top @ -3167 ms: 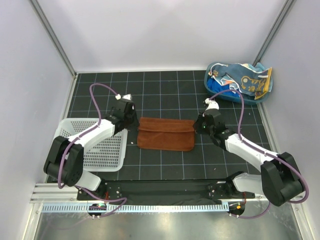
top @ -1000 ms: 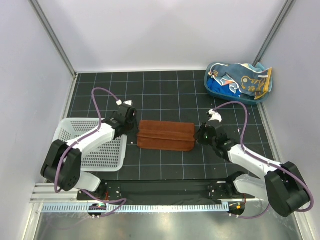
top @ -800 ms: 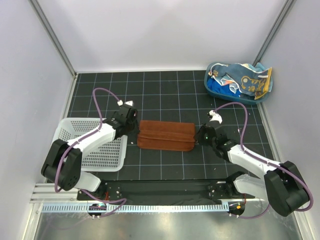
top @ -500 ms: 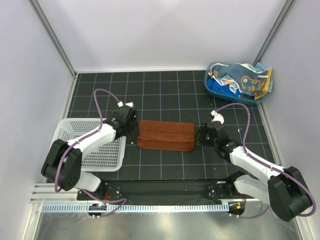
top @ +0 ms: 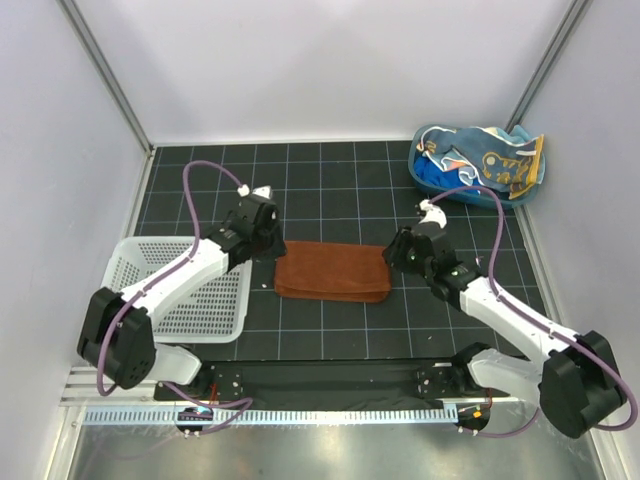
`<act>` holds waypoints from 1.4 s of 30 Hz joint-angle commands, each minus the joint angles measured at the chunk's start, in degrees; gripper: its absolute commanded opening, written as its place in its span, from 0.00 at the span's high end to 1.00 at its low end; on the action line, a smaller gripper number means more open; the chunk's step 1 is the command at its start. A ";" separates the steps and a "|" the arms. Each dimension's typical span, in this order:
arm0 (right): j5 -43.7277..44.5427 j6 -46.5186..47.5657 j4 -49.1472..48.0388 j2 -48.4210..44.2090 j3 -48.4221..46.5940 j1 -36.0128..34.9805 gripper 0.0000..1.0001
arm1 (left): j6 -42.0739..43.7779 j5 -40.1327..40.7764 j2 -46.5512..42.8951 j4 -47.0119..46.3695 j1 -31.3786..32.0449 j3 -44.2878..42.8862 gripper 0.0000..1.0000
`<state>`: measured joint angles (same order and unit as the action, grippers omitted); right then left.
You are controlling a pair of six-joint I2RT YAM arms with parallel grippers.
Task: Fold and stack the towels
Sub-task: Fold the towel, then neatly place the folded towel into the bin
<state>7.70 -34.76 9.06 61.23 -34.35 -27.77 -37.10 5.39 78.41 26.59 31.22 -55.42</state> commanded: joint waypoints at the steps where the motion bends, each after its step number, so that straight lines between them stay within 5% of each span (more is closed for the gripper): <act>1: 2.05 -1.97 -0.44 2.22 -1.95 -2.37 0.59 | -0.34 0.50 3.41 0.13 2.43 -3.20 0.73; 10: 0.73 -10.22 -7.83 8.11 6.91 -5.28 0.62 | -2.10 2.70 12.73 -3.82 4.98 1.10 0.80; 21: 1.61 -12.61 -5.11 5.74 11.41 -6.07 0.66 | -3.06 4.28 15.45 -4.79 7.27 5.15 0.85; 35: 9.79 -9.36 11.94 -1.64 -0.01 -6.07 0.64 | -1.66 5.34 6.41 2.68 7.27 -2.41 0.70; 42: 12.76 -11.46 11.86 10.21 -14.13 -14.93 0.61 | -1.74 5.07 -1.50 8.03 7.36 -10.31 0.61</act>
<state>16.56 -45.39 21.02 67.92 -41.71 -37.91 -38.76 9.63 81.54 31.83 38.30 -61.17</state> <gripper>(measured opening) 0.383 0.382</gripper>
